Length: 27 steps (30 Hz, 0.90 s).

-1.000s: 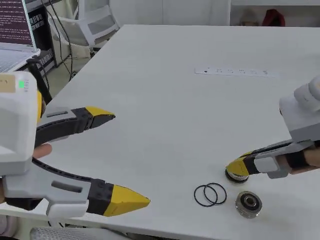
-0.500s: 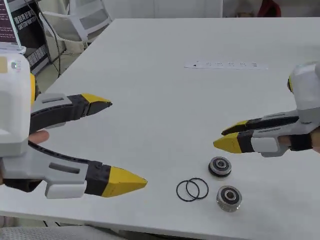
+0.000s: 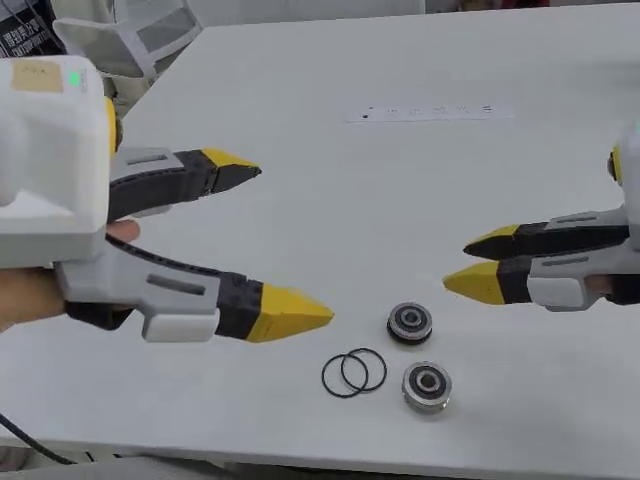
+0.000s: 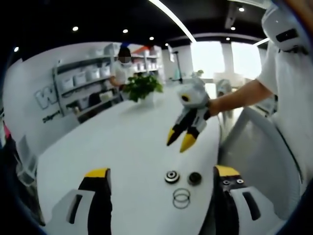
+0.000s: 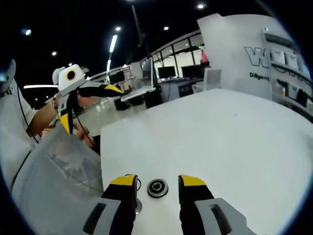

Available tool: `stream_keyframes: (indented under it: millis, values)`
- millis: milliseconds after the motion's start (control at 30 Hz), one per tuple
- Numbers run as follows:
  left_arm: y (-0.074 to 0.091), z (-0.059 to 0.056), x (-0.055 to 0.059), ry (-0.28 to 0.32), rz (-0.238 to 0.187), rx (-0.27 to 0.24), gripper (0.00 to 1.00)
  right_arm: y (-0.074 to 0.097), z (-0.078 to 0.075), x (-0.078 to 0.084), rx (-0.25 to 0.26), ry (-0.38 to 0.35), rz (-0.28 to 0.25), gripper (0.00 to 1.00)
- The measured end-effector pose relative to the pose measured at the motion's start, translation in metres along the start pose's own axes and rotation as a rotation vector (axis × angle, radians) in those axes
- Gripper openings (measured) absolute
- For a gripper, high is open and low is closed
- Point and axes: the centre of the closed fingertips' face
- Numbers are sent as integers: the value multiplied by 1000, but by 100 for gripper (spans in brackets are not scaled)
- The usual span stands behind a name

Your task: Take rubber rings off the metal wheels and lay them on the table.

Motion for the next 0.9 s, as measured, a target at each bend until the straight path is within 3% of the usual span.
stream_keyframes:
  millis: [267,433,567,733,900]
  values:
    - [-37,-1,-13,-73,-12,54,79,-4,-12,20,-1,-9,23,30]
    - [-60,-2,-9,-90,-2,81,72,-9,-14,30,-11,-1,42,29]
    - [-82,-10,-10,-81,-20,115,66,-17,-15,36,-22,3,54,27]
    - [-104,-22,6,-92,15,179,55,-25,-14,42,-39,3,60,26]
    - [-118,-20,22,-66,52,190,50,-32,-10,49,-59,13,72,24]
Point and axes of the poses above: the centre of the closed fingertips' face, and the gripper's own axes: y roughly backward along the fingers, z roughly to its left, x roughly out of its underside, and after that the axes turned 6 degrees about -y, right-handed
